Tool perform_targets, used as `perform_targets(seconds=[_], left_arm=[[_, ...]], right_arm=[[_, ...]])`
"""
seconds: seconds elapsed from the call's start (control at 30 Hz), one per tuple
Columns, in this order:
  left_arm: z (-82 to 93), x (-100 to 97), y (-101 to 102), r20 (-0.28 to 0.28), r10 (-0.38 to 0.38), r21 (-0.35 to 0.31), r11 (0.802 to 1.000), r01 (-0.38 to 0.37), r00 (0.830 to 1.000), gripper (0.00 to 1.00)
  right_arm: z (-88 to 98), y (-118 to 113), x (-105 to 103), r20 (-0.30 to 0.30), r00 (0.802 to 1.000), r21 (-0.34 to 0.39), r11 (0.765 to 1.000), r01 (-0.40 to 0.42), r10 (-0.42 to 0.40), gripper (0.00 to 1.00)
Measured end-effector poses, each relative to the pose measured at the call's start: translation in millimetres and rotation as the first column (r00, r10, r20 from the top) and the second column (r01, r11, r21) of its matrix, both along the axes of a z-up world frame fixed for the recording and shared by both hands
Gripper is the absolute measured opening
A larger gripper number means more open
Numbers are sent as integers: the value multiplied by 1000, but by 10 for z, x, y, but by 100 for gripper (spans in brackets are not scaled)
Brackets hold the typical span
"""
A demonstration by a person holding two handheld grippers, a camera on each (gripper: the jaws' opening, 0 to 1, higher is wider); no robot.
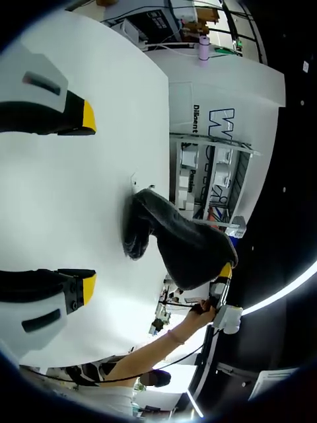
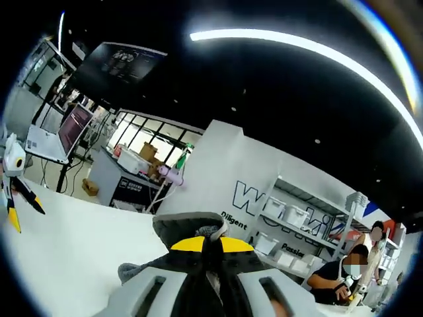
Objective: Fold the towel on the table until its edges align and the towel forms a compact rectangular stack.
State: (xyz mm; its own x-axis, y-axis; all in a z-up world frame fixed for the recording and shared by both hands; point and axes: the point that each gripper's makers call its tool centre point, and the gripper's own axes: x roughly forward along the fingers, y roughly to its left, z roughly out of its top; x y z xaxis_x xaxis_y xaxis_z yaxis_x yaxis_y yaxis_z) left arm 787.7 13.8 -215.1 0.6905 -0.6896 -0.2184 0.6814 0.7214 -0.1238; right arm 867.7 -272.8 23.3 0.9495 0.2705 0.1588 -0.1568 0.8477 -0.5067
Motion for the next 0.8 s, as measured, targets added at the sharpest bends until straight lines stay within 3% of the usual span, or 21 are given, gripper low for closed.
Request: perform_targets(seconds=[0.27, 0.6, 0.63, 0.73, 0.8], left_arm=[[-4, 0, -4, 10, 1, 14, 1000, -1, 1000, 88], [-1, 16, 21, 14, 9, 17, 1000, -9, 1000, 88], [1, 14, 20, 14, 9, 16, 1000, -9, 1000, 88], [-5, 16, 16, 14, 7, 20, 1000, -8, 1000, 88], [-9, 18, 13, 14, 8, 22, 1000, -8, 1000, 88]], right_arm=[[147, 365, -96, 50, 994, -29, 995, -91, 92, 6], [287, 721, -241, 88, 970, 21, 973, -229, 226, 6], [299, 755, -260, 93, 968, 16, 972, -235, 233, 6], [321, 777, -278, 126, 975, -99, 980, -172, 184, 6], [288, 854, -302, 118, 972, -107, 976, -192, 204, 6]])
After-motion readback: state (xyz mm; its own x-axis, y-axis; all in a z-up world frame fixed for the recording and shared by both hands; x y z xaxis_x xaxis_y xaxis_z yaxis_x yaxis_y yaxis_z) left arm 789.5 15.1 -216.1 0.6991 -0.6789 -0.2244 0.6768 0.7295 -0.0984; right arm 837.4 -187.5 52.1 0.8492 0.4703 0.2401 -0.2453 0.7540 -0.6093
